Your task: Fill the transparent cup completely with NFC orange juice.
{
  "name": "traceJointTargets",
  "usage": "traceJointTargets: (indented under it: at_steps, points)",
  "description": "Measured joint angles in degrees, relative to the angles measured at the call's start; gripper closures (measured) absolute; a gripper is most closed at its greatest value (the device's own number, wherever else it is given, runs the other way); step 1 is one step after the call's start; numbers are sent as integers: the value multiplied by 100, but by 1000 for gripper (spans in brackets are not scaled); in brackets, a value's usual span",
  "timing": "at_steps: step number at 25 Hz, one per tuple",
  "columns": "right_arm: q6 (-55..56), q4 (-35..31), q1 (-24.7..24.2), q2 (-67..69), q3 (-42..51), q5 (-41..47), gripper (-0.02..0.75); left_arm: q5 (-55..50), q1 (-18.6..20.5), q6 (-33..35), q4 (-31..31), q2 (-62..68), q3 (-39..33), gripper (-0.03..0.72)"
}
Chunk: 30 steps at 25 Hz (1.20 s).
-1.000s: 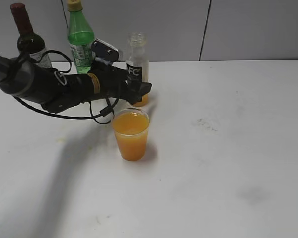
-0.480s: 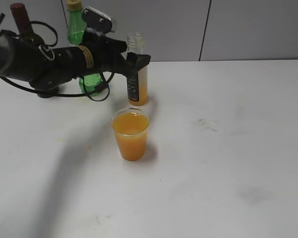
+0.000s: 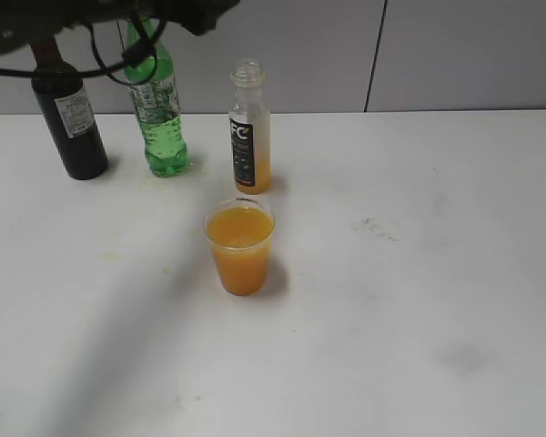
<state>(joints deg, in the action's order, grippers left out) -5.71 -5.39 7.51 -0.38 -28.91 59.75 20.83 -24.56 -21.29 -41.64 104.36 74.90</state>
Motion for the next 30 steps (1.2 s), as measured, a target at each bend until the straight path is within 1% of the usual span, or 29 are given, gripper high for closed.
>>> traceJointTargets:
  at_steps: [6, 9, 11, 12, 14, 16, 18, 19, 21, 24, 27, 30]
  points:
    - [0, 0, 0, 0, 0, 0, 237, -2358, -317, 0, -36, -1513, 6, 61]
    - [0, 0, 0, 0, 0, 0, 237, -3613, -326, 0, -42, -2096, 17, 67]
    - [0, 0, 0, 0, 0, 0, 237, -4385, -320, 86, 107, -2397, 17, 70]
    - [0, 0, 0, 0, 0, 0, 237, -4712, -306, 294, 355, -2515, 17, 72]
    - [0, 0, 0, 0, 0, 0, 237, -5157, -204, 968, 1091, -2764, 17, 77]
    - [0, 0, 0, 0, 0, 0, 237, -5509, 32, 1602, 2033, -2935, 17, 81]
    - [0, 0, 0, 0, 0, 0, 237, -5812, 304, 2077, 2672, -3058, 17, 85]
    - [0, 0, 0, 0, 0, 0, 237, -5988, 444, 2267, 2895, -3092, 17, 87]
    - [0, 0, 0, 0, 0, 0, 237, -6396, 665, 2572, 3124, -3174, 17, 90]
    - [0, 0, 0, 0, 0, 0, 237, -7131, 874, 2795, 3363, -3331, -33, 93]
    - [0, 0, 0, 0, 0, 0, 237, -7520, 946, 2852, 3695, -3602, -271, 94]
    - [0, 0, 0, 0, 0, 0, 237, -7769, 947, 2904, 3810, -3928, -687, 94]
